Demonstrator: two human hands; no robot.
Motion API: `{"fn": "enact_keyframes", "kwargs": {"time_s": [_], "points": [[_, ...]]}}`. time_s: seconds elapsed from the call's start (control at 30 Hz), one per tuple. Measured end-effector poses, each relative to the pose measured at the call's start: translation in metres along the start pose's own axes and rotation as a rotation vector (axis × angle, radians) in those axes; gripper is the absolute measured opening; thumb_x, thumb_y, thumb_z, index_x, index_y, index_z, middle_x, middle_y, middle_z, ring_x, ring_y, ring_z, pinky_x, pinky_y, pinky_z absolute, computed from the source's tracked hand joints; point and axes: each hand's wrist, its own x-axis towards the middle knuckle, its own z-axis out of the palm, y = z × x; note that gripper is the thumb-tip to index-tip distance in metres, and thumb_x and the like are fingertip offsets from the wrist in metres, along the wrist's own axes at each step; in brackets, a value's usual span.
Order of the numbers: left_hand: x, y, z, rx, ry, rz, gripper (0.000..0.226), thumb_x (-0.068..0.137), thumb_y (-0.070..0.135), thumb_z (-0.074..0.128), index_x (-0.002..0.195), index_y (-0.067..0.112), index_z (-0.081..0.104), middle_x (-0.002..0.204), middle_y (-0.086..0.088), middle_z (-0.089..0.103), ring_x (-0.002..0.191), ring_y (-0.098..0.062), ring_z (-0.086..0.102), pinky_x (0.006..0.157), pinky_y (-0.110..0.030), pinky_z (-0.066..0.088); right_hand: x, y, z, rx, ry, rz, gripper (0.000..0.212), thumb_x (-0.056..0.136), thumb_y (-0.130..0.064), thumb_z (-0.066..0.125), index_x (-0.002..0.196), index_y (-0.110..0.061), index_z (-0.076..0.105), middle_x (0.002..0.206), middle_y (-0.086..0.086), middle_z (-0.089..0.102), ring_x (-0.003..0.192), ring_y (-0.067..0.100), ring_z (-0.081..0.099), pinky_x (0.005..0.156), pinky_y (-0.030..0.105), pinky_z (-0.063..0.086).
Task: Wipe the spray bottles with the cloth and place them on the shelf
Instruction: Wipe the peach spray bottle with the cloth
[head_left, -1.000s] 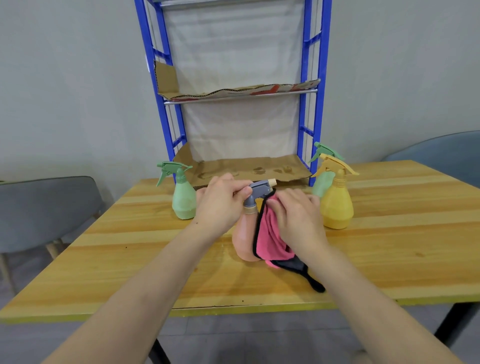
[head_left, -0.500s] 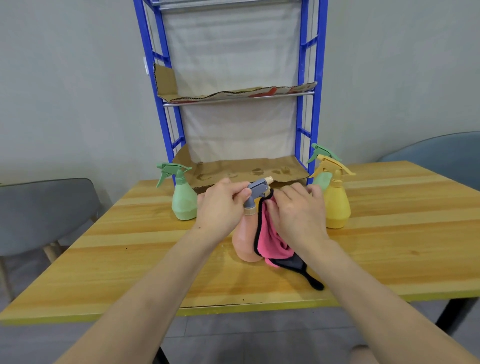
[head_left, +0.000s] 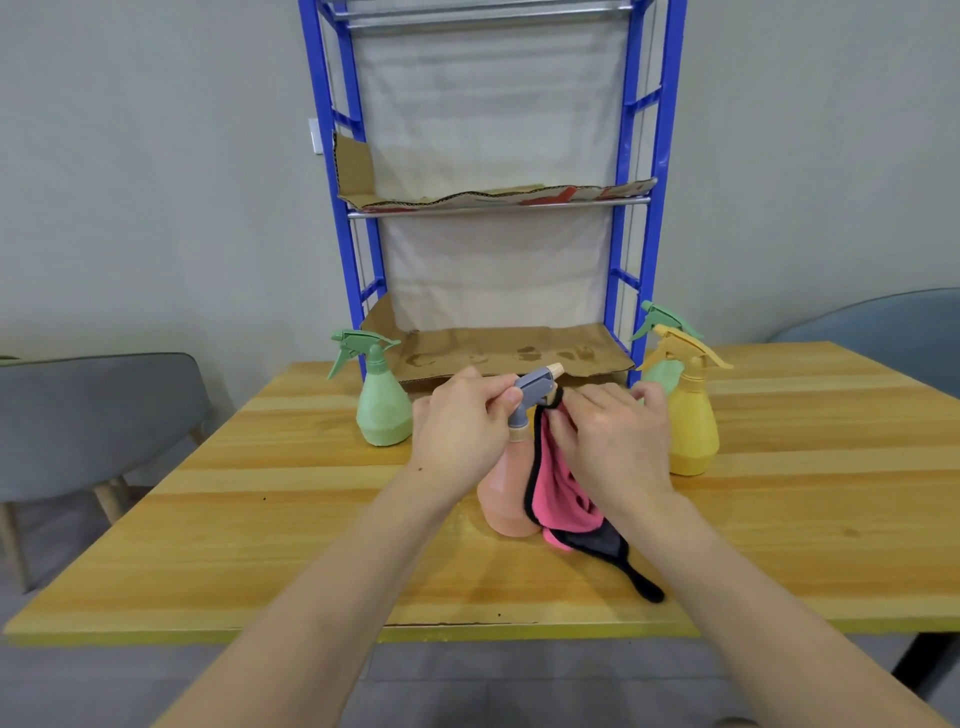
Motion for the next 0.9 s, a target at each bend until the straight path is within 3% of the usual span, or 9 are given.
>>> {"fn": "enact_keyframes", "kwargs": {"time_s": [0.23, 0.33, 0.47, 0.57, 0.67, 0.77, 0.9], "points": [[0.003, -0.001, 0.000, 0.006, 0.002, -0.010, 0.027, 0.107, 0.035, 0.048, 0.113, 0.040, 0.074, 0.082, 0.008, 0.048, 0.085, -0.019, 0.052, 0.081, -0.037, 0.033, -0.013, 0.008, -0.003, 0.098, -0.127, 0.071, 0.026, 0.099, -0.025, 0.054, 0.078, -0.021, 0.067, 0.070, -0.007, 0.064, 0.068, 0.021, 0.062, 0.073, 0.040, 0.038], [0.002, -0.001, 0.001, -0.006, 0.013, -0.010, 0.028, 0.108, 0.035, 0.048, 0.117, 0.042, 0.073, 0.083, 0.011, 0.047, 0.085, -0.017, 0.051, 0.081, -0.037, 0.034, -0.017, 0.010, -0.004, 0.192, -0.195, 0.123, 0.021, 0.099, -0.022, 0.059, 0.085, -0.020, 0.074, 0.077, -0.006, 0.070, 0.073, 0.022, 0.067, 0.067, 0.039, 0.046], [0.004, -0.003, 0.001, -0.020, 0.006, -0.021, 0.028, 0.107, 0.037, 0.049, 0.122, 0.043, 0.072, 0.083, 0.013, 0.048, 0.088, -0.017, 0.051, 0.087, -0.039, 0.039, -0.030, 0.012, -0.009, 0.371, -0.221, 0.339, 0.014, 0.099, -0.017, 0.064, 0.091, -0.015, 0.074, 0.079, -0.003, 0.066, 0.069, 0.023, 0.063, 0.056, 0.036, 0.050], [0.004, -0.004, 0.003, -0.071, 0.005, -0.013, 0.026, 0.106, 0.037, 0.052, 0.119, 0.042, 0.074, 0.082, 0.012, 0.048, 0.089, -0.019, 0.054, 0.087, -0.041, 0.044, -0.040, 0.011, -0.018, 0.610, -0.205, 0.418, 0.012, 0.099, -0.011, 0.064, 0.093, -0.014, 0.073, 0.084, -0.005, 0.066, 0.077, 0.016, 0.062, 0.067, 0.026, 0.046], [0.004, -0.008, 0.008, -0.184, 0.000, -0.014, 0.023, 0.103, 0.037, 0.056, 0.117, 0.039, 0.075, 0.089, 0.010, 0.056, 0.094, -0.020, 0.060, 0.092, -0.046, 0.050, -0.034, -0.001, -0.031, 0.852, -0.236, 0.486, 0.013, 0.100, -0.008, 0.063, 0.094, -0.014, 0.073, 0.089, -0.006, 0.069, 0.087, 0.012, 0.062, 0.077, 0.025, 0.048], [0.002, -0.014, 0.012, -0.258, 0.012, -0.019, 0.024, 0.101, 0.038, 0.056, 0.115, 0.035, 0.074, 0.105, 0.011, 0.068, 0.101, -0.014, 0.064, 0.095, -0.046, 0.052, -0.034, -0.011, -0.039, 0.873, -0.234, 0.462, 0.011, 0.100, -0.010, 0.064, 0.092, -0.012, 0.071, 0.086, -0.004, 0.068, 0.084, 0.015, 0.062, 0.074, 0.035, 0.049], [-0.011, -0.022, 0.021, -0.489, 0.042, -0.093, 0.026, 0.100, 0.035, 0.064, 0.124, 0.026, 0.071, 0.112, 0.013, 0.074, 0.102, -0.007, 0.068, 0.097, -0.041, 0.055, -0.045, -0.016, -0.046, 0.974, -0.216, 0.557, 0.010, 0.097, -0.013, 0.070, 0.099, -0.022, 0.074, 0.087, -0.012, 0.071, 0.083, 0.010, 0.064, 0.072, 0.028, 0.049]]}}
